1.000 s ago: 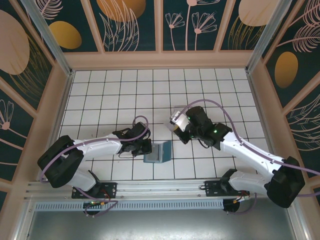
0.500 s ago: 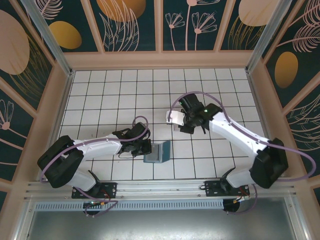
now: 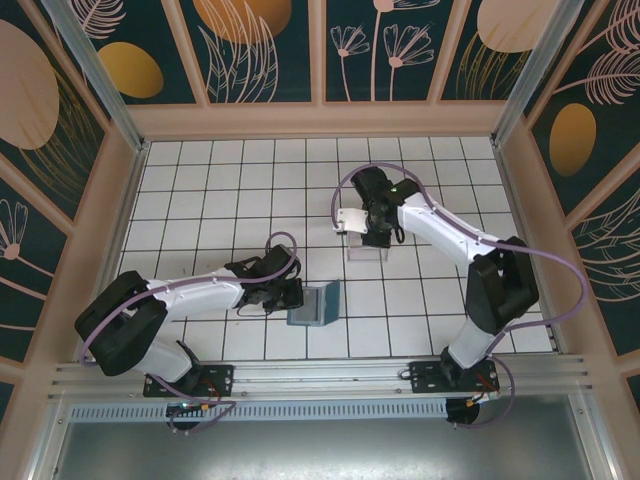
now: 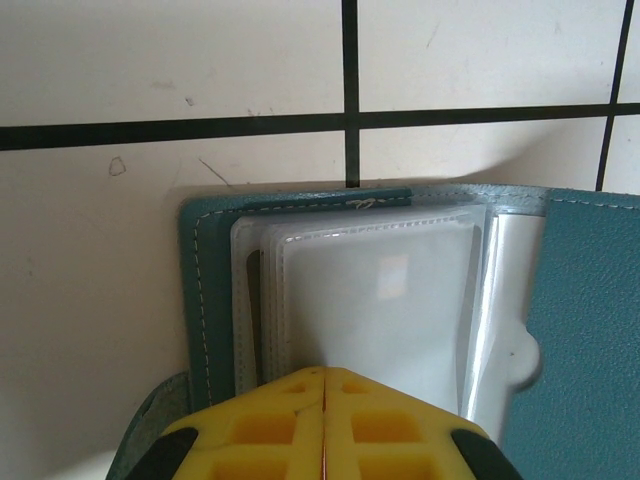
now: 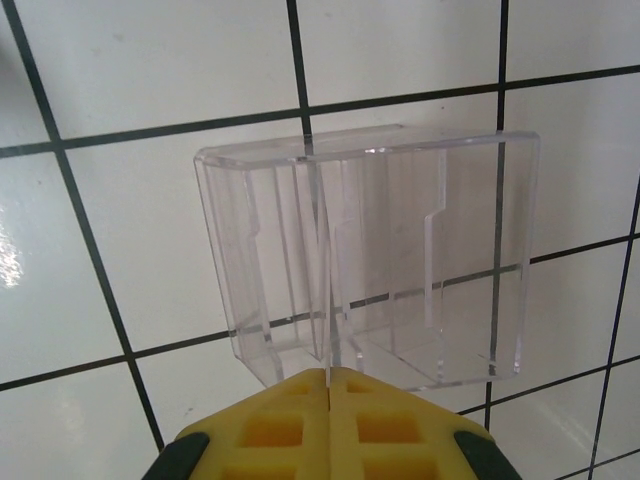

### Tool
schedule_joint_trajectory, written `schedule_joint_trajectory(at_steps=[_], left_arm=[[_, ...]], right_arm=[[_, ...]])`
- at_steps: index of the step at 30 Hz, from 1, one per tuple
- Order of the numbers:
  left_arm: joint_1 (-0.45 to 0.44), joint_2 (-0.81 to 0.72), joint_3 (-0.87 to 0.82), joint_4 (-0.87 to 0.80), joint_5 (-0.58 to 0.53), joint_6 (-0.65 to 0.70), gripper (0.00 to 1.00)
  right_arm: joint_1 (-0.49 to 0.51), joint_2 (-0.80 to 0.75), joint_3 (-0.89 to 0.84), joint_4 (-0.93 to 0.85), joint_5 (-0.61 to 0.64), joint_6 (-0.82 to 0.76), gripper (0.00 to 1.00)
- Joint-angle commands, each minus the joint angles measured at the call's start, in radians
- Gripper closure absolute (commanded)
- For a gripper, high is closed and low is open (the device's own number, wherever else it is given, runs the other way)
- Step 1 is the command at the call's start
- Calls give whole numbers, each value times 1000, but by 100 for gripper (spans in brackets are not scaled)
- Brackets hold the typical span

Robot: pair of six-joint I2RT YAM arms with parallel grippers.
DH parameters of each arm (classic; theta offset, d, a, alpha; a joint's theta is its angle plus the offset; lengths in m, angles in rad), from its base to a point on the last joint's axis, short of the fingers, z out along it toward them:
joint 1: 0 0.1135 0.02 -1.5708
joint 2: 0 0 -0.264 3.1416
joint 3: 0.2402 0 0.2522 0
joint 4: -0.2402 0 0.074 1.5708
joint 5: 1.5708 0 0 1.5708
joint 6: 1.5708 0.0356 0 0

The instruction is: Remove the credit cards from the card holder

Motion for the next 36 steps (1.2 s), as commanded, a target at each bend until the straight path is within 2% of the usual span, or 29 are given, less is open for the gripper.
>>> schedule_joint_trajectory(at_steps=[1,18,29,36], left_arm=[[0,-12,-5,-7,-7,18,92],[-1,-7,13,-19,-10,30,92],[0,-15,13,-29,-16,32,92],[1,-28,10,-29,-24,23,92]], right_arm=[[-7,23,41,-42,-4,-43,100],[-31,144,35,-37,-85,-44,100],[-31,148,50,-37,-74,-34,82],[-30,134,46,-16,-50,-30,78]])
